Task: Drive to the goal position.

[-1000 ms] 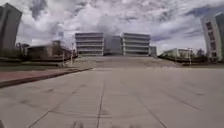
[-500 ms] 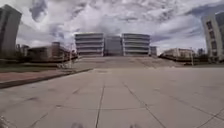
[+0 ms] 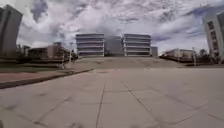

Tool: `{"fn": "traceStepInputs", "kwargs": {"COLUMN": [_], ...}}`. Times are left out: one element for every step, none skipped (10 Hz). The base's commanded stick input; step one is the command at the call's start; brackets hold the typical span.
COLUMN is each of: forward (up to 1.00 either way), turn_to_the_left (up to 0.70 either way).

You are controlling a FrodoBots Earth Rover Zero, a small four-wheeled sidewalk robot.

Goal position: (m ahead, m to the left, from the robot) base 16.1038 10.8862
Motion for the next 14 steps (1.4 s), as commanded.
{"fn": "traceStepInputs", "kwargs": {"forward": [1.0, 1.0, 1.0, 1.0, 1.0, 1.0, 1.0, 1.0, 1.0, 1.0, 1.0, 1.0, 1.0, 1.0], "turn_to_the_left": [0.0, 0.0, 0.0, 0.0, 0.0, -0.17, -0.36, -0.4, 0.0, 0.0, 0.0, 0.0, 0.0, 0.0]}}
